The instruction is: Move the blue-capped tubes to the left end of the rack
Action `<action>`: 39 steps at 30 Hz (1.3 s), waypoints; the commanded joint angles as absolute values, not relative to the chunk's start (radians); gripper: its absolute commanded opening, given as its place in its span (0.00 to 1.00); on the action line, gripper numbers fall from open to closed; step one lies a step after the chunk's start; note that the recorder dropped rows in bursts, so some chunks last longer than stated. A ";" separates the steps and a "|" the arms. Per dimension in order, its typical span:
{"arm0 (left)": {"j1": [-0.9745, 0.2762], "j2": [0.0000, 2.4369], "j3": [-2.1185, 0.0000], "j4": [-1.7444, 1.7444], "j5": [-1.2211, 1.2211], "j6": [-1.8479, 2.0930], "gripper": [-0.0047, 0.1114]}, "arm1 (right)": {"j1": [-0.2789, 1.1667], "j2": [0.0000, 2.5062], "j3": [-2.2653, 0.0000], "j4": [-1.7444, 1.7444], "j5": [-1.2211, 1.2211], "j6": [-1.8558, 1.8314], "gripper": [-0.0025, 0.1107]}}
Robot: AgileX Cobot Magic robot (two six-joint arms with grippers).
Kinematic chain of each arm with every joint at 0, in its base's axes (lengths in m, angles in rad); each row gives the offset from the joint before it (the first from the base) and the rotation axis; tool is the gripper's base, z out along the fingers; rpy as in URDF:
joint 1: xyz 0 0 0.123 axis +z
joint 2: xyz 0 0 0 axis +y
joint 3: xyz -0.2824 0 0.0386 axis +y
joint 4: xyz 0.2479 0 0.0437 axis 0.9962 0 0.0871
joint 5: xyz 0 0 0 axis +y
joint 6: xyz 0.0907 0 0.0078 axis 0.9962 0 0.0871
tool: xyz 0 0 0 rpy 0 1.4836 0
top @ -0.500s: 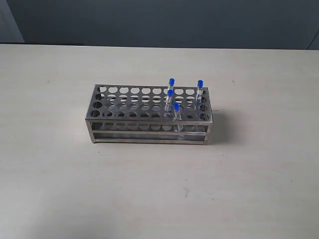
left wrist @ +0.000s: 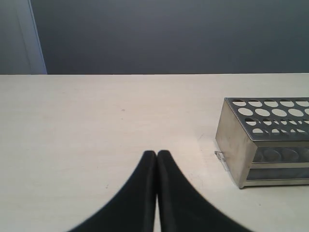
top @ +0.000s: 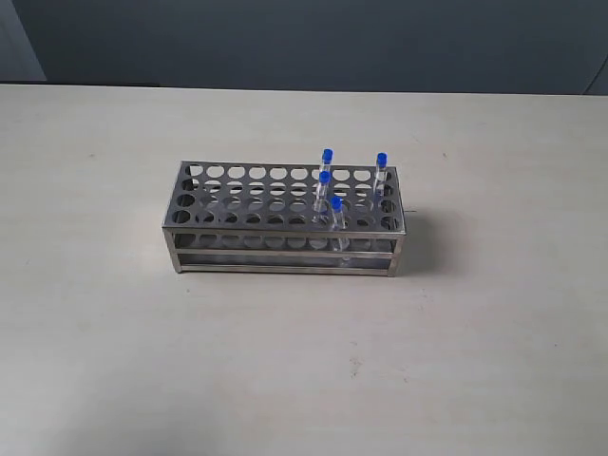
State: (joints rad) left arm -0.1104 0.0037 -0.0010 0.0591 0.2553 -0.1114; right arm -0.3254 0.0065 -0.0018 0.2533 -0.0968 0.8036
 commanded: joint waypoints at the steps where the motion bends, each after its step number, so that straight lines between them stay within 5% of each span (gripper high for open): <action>1: -0.110 0.000 0.000 0.065 0.246 -0.114 0.04 | -0.324 0.000 0.000 0.255 -0.184 0.776 0.02; 19: -0.110 0.000 0.000 0.065 0.246 -0.114 0.04 | -0.321 0.000 0.000 0.267 -0.437 0.904 0.02; 22: -0.110 0.000 0.000 0.065 0.246 -0.114 0.04 | -0.312 0.000 -0.052 -0.015 -0.481 0.958 0.02; 27: -0.110 0.000 0.000 0.065 0.246 -0.114 0.04 | -0.307 0.027 -0.334 -0.671 -0.076 1.215 0.02; 30: -0.110 0.000 0.000 0.065 0.246 -0.114 0.04 | -0.307 0.111 -0.449 -0.753 0.010 1.291 0.02; 35: -0.110 0.000 0.000 0.065 0.246 -0.114 0.04 | -0.307 0.321 -0.536 -0.801 -0.174 1.308 0.02; 39: -0.110 0.000 0.000 0.065 0.246 -0.114 0.04 | -0.279 0.510 -0.632 -1.242 -0.310 1.651 0.02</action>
